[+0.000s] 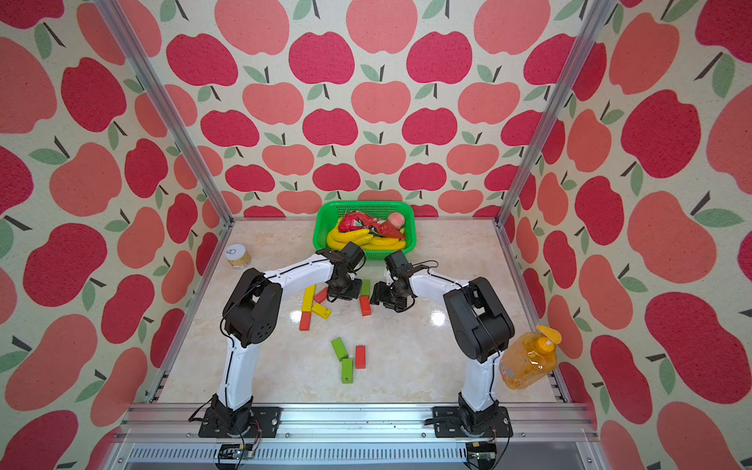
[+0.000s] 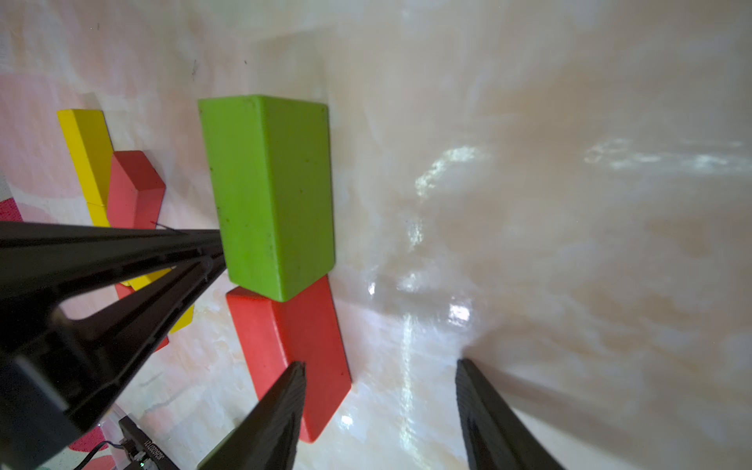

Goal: Assemble the letter k with building blocks
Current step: Adjust the building block at the center of the board.

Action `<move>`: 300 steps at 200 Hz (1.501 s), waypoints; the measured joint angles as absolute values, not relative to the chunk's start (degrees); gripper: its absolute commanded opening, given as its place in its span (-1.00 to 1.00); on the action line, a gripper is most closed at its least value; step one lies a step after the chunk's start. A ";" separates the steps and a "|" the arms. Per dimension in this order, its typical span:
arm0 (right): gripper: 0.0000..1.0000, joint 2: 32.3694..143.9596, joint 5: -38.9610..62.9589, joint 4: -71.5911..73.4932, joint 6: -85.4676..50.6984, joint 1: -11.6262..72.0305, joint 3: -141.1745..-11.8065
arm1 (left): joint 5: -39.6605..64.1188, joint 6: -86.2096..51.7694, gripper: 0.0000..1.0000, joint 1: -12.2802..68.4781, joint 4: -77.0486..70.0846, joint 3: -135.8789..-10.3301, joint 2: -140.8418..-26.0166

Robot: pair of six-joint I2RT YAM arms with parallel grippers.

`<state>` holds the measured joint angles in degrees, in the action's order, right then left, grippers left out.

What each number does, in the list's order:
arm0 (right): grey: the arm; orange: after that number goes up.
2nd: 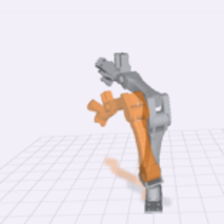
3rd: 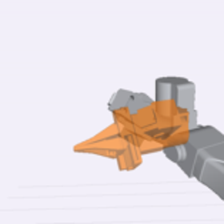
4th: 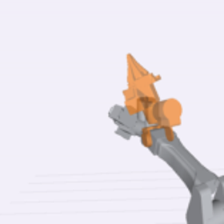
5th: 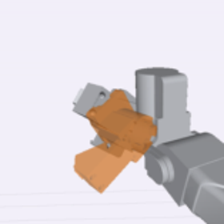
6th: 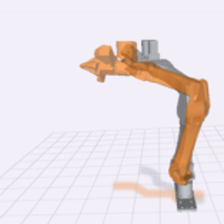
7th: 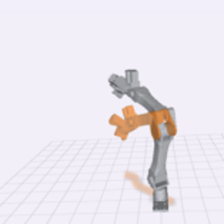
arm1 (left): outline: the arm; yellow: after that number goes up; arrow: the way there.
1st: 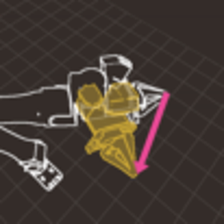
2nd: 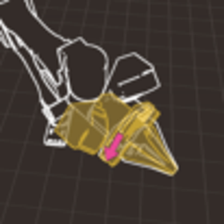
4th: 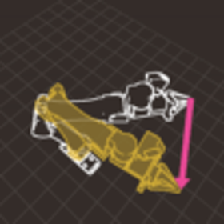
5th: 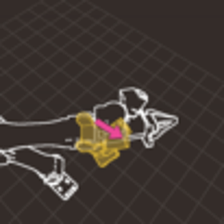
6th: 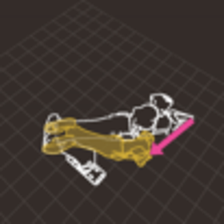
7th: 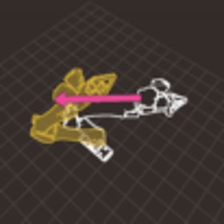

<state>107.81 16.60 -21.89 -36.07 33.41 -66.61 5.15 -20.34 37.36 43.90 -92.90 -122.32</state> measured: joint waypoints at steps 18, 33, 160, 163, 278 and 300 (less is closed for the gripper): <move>0.25 107.81 16.36 -21.89 -36.23 33.67 -66.61 | 5.80 -21.21 -1.00 38.11 43.94 -91.29 -120.84; 0.25 107.81 16.51 -21.85 -36.40 34.20 -66.54 | 6.26 -21.67 -1.00 38.65 43.90 -90.78 -120.25; 0.24 107.92 16.64 -21.74 -36.88 35.51 -66.63 | 8.32 -23.18 -1.00 39.59 43.27 -90.78 -120.03; 0.24 107.92 16.67 -21.74 -36.86 35.46 -66.63 | 8.38 -23.27 -1.00 39.59 43.20 -90.78 -120.03; 0.24 108.90 19.46 -22.81 -36.82 33.95 -67.66 | 8.60 -25.15 -1.00 40.01 43.09 -90.78 -120.03; 0.24 109.06 20.29 -22.96 -36.62 33.52 -67.72 | 8.67 -25.74 -1.00 40.14 43.05 -90.78 -120.03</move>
